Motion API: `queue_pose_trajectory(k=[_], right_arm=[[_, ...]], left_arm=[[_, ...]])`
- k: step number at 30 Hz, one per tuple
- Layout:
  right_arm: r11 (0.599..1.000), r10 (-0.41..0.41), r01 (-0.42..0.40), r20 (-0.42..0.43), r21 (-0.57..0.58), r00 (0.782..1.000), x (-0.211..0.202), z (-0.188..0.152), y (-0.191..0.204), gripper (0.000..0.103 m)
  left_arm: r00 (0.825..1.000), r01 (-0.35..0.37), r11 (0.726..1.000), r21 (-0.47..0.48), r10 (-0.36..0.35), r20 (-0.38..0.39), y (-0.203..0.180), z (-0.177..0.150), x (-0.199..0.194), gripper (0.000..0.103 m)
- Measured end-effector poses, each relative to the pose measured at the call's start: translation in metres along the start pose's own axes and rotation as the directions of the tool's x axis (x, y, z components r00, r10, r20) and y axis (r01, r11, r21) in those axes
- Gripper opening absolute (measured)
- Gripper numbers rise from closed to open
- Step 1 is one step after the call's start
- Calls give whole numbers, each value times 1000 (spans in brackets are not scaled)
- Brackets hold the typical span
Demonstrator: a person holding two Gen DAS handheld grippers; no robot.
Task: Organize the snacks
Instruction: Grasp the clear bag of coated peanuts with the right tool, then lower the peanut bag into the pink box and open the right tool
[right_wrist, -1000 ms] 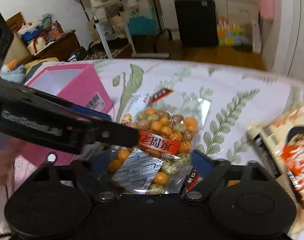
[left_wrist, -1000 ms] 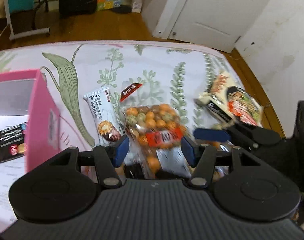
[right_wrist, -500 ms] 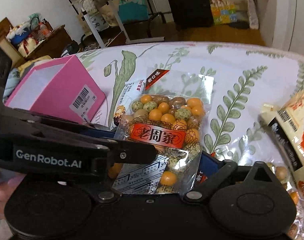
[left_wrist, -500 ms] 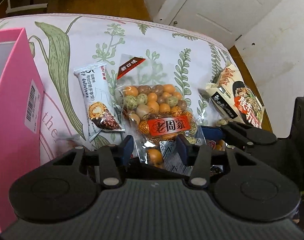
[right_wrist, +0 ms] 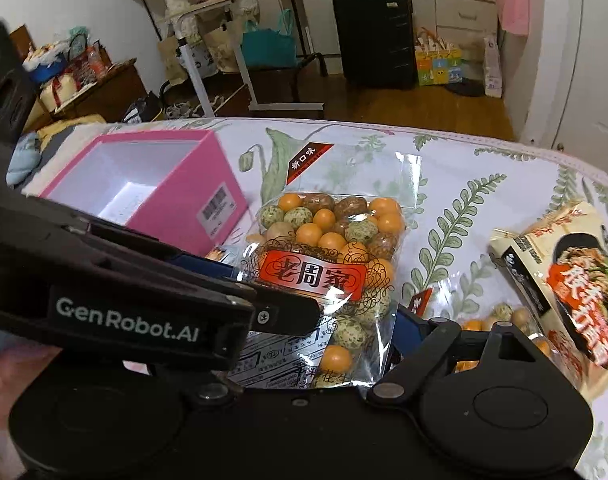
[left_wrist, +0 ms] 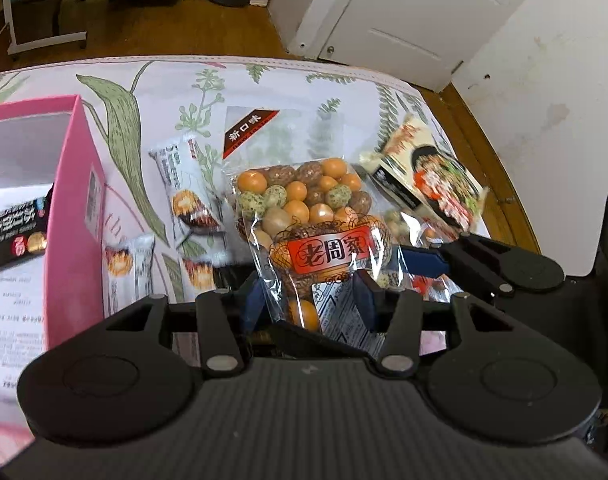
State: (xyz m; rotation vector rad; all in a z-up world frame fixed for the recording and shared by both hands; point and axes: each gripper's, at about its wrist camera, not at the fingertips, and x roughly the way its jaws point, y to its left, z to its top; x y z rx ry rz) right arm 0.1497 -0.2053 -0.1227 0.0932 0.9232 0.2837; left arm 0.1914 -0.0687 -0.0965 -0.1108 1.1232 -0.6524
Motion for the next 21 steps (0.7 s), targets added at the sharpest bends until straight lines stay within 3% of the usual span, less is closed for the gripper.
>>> queue_pose_trajectory(k=[5,17,21], right_arm=[[1000,14,-13,10,-21,1000,-16,-19,17,91],[996,75,-77,-45,-38,996,-33,-57,52,91],[991,131,-132,-43,-27,990,-47,-62,61,92]], left_arm=[[1000,-12,1000,-14,13,23,-5,-31,-19,46],[999,-22,999,-43,21,-25,1,-86,-47,49],[1000,-19,999,-43,19,-14,4,-97,-68,50]])
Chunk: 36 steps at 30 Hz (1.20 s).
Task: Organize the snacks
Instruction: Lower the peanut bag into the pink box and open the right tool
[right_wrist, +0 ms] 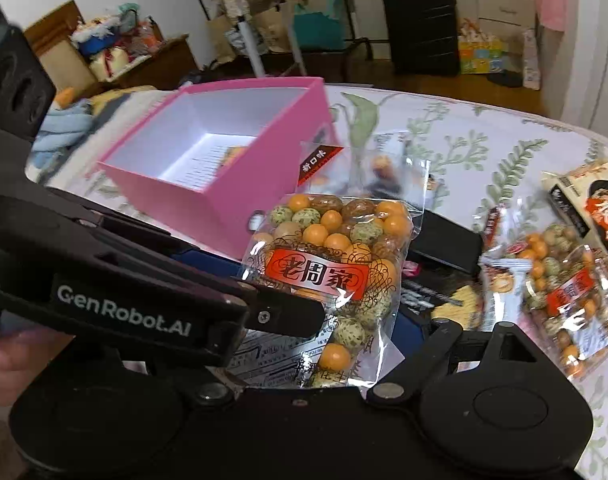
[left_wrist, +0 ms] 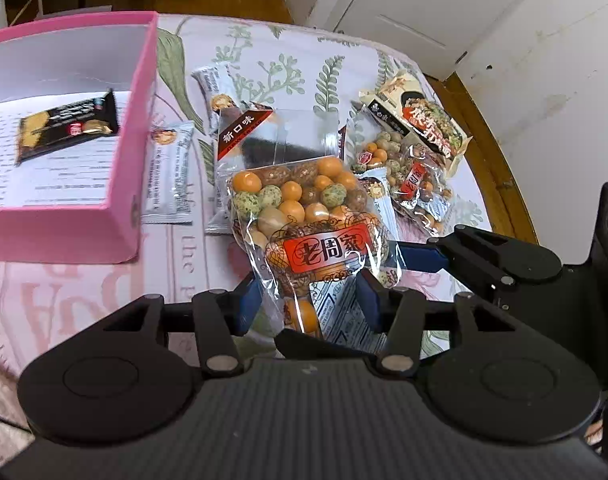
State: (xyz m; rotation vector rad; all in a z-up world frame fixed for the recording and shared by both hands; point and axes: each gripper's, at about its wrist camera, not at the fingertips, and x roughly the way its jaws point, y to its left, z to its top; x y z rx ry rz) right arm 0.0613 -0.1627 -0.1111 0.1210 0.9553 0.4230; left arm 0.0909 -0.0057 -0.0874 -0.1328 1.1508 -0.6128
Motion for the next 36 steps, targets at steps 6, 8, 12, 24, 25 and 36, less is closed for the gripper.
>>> queue_pose_trajectory(k=[6,8,12,24,25,36], right_arm=[[996,69,-67,41,-53,997,-15,8,29,92],[988,153,-153,33,-12,988,-16,18,32,92],[951,302,-305,62,43,951,-6,36,45,89],[950,235,-229,2,-212,972,61,135,94,69],[947,232,-229,-10,-225,973,67,145,95,68],[824,194,-242,-148,-512,970,149,201,109,65]], left_arm=[[998,-28,999,25,26,61,7,-5,-42,50],[993,-59,998,36,55,103,16,-3,-60,50],[976,-86,994,64,71,204,43,3,-100,50],[947,-100,990,-96,124,297,143,43,-139,52],[945,-98,987,-127,132,299,154,49,-139,52],[945,-112,915,-388,219,243,228,82,-91,52]])
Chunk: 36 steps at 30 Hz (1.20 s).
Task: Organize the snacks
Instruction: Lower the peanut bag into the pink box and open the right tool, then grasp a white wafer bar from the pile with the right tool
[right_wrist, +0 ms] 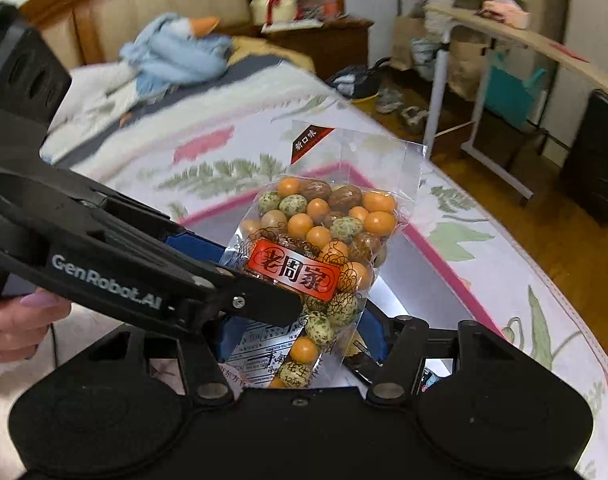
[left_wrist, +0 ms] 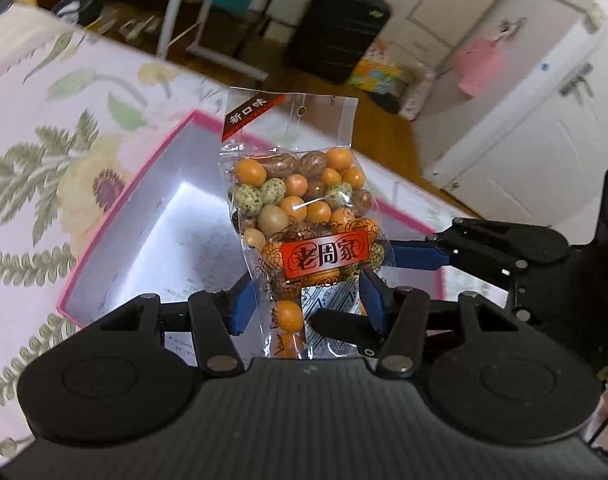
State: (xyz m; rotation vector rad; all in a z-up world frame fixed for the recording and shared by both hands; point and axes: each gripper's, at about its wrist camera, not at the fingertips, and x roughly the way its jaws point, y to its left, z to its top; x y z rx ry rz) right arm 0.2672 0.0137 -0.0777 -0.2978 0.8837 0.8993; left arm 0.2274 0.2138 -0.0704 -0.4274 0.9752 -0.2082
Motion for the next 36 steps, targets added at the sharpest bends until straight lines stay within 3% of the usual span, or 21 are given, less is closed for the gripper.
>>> queue_pose_trajectory(k=[3,8,16,20,23,25,29,32,36], right_arm=[[999,25,-25,-14,-27,1000,13,-4,-6,65],[983,4,-14,-58,-185,998,28,-6,-1,65],[944,43,-105,-198,-313,979,26,-9,-4,65],[926,35,-130,-261,-354,965,30,-12,-2,66],[919,-17,-73,-223,-389,975,26,-17,2,74],[926,-42,-35,-194,-377,980,18,-21,4,74],[973,-67,41,-109,-226,992,-14,-31,2,75],[981,-160,154,-46,-120,986,-46,-51,4,75],[985,-157,156,8,74,988,-89,-72,4,75]], left_arm=[[999,-36,999,-30,35,-41,5,-2,17,52],[984,-86,995,-52,77,-160,5,0,43,52],[927,-78,986,-146,18,-375,4,3,78,54],[906,-93,984,-149,22,-423,3,-1,94,57],[913,-101,989,-105,50,-404,-3,0,93,61],[938,-79,995,-58,54,-344,-10,0,81,62],[970,-81,996,21,84,-229,-17,-4,53,62],[977,-65,995,70,78,-198,-20,-8,38,62],[982,-56,990,132,79,-173,-27,-14,11,61]])
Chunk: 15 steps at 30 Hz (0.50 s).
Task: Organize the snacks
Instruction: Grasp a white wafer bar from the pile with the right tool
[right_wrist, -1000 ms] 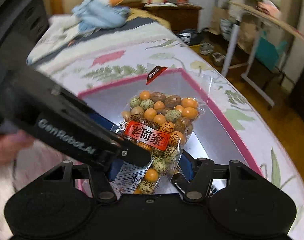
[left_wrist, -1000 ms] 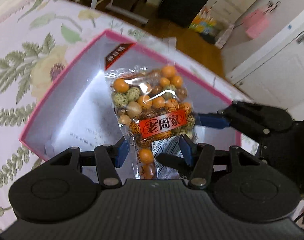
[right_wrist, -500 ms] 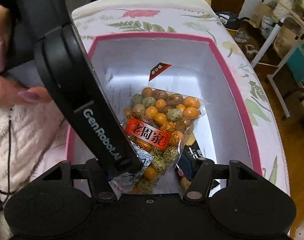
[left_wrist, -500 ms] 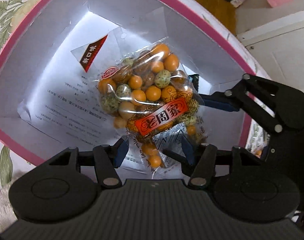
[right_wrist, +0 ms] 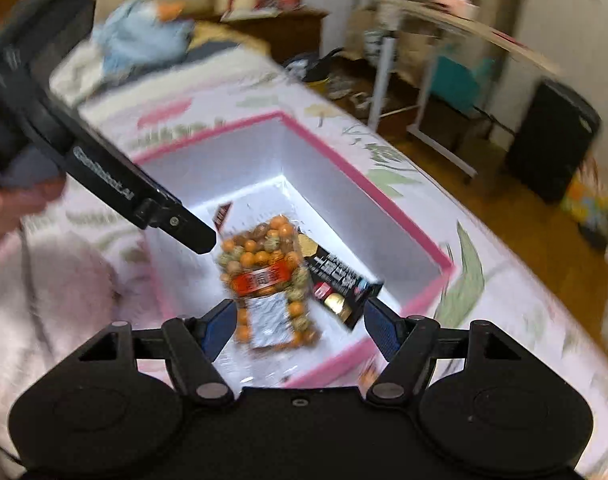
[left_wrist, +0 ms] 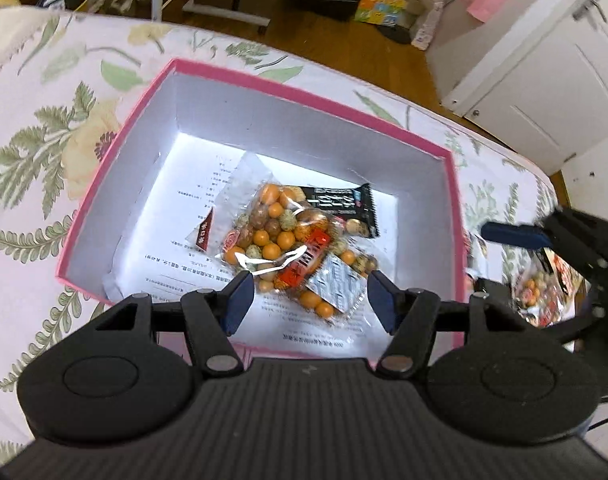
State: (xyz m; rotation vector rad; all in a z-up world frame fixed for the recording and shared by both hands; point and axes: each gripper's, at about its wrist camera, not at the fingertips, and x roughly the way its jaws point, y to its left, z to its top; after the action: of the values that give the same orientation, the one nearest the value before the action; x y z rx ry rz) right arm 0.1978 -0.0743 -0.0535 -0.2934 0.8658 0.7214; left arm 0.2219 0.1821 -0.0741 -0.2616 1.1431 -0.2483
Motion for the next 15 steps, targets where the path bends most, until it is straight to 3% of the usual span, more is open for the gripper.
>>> queue_pose_trajectory(k=[9,12,15], right_arm=[[982,-11,11,-3,186,1000,-82,-40,-19,75],[971,-44,43,-2,234,999,-100,-51,-32,75],[954,-52,70,-68,293,996,-113,-62,-46,75]], left_arm=[[995,96,980,173,-96,-10,-65,-21,-47,59],[988,152,959,240,-151,-22,-96,-30,-52,58],[985,169,938,303,-166,-37,-132,-35,-51,58]])
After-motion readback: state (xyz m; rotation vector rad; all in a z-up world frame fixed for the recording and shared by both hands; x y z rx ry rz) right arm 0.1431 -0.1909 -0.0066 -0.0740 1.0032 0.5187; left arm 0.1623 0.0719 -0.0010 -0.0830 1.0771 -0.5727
